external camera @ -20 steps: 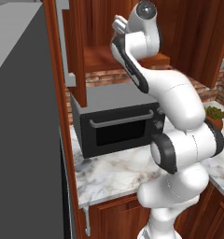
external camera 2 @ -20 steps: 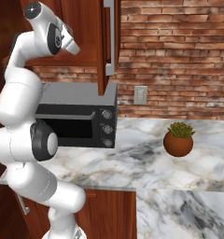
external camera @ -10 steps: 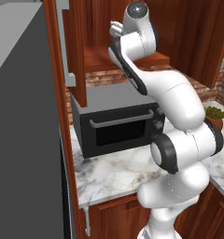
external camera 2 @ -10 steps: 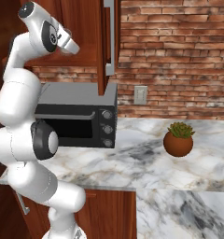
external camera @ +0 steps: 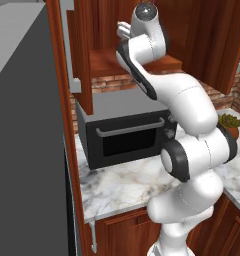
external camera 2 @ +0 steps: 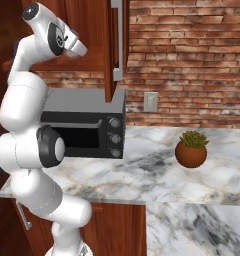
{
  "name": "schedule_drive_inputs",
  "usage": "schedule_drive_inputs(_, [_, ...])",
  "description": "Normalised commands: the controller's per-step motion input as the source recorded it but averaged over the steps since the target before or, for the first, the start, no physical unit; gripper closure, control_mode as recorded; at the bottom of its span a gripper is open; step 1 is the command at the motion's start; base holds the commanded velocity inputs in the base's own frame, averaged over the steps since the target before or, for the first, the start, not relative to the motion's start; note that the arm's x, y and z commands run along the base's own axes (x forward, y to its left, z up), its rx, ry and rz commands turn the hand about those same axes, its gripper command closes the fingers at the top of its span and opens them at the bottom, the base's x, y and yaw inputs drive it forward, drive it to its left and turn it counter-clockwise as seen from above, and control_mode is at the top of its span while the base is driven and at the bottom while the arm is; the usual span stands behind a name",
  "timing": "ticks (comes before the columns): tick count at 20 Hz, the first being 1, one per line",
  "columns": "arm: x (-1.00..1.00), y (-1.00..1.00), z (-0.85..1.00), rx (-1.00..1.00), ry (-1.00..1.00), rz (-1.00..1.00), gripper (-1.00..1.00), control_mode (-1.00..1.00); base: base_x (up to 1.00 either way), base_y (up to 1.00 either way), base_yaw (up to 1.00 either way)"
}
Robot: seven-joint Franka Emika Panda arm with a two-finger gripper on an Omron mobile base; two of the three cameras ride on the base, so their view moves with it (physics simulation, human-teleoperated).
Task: Move the glass cup from next to the sink to the open cabinet. Then, move the bowl with the carrot to the fridge to clear the area for faucet cleaning.
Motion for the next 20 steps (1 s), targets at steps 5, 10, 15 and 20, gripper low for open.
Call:
schedule_drive_inputs(5, [0.00, 0.00, 0.18, 0.00, -0.06, 0.00, -1.00, -1.00, 0.00, 0.00, 0.00])
schedule_drive_inputs(10, [0.06, 0.00, 0.29, 0.00, -0.14, -0.02, -1.00, -1.00, 0.00, 0.00, 0.00])
schedule_drive_inputs(15, [-0.49, 0.00, 0.10, -0.09, -0.37, 0.02, -1.00, -1.00, 0.00, 0.00, 0.00])
schedule_drive_inputs(20, [-1.00, -0.01, -0.42, -0.17, -0.48, 0.07, -1.00, -1.00, 0.00, 0.00, 0.00])
